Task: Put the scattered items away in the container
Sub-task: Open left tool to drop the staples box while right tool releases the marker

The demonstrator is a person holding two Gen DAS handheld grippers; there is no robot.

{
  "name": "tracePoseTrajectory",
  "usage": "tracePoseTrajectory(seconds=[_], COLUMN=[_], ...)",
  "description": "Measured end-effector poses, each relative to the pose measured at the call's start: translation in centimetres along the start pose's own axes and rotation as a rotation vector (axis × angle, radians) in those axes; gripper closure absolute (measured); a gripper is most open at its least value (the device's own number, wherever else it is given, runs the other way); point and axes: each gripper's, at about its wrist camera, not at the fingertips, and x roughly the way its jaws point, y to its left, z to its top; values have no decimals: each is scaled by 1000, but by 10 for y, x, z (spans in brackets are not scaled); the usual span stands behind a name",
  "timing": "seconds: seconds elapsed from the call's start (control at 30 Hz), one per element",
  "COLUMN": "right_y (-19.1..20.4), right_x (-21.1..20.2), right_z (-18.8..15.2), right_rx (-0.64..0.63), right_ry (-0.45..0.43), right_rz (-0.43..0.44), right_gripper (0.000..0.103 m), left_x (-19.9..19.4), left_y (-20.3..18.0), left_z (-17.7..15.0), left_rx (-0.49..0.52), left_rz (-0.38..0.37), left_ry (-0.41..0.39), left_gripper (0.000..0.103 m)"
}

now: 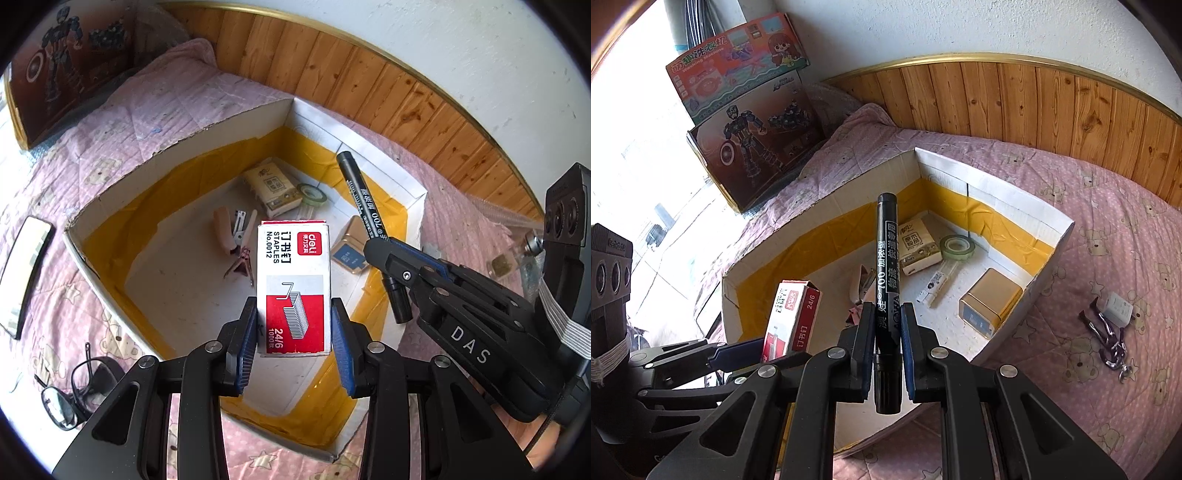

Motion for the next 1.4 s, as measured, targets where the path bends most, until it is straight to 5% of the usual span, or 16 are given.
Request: tracePoseTrajectory(seconds=[0.57, 1.4], right_y=[-5, -18], right_x=[-6, -56], right_z=[-4, -15], right_rx=[37, 61], right_ry=[4, -33], right_rz=[33, 86], right_gripper=[82, 79], left_x=[3, -22], left_y=[14, -42], left_z=[-2, -7], left_rx=[-130, 38], left_rz=[-11, 80], left_ry=[37, -91], left_gripper=[53, 53])
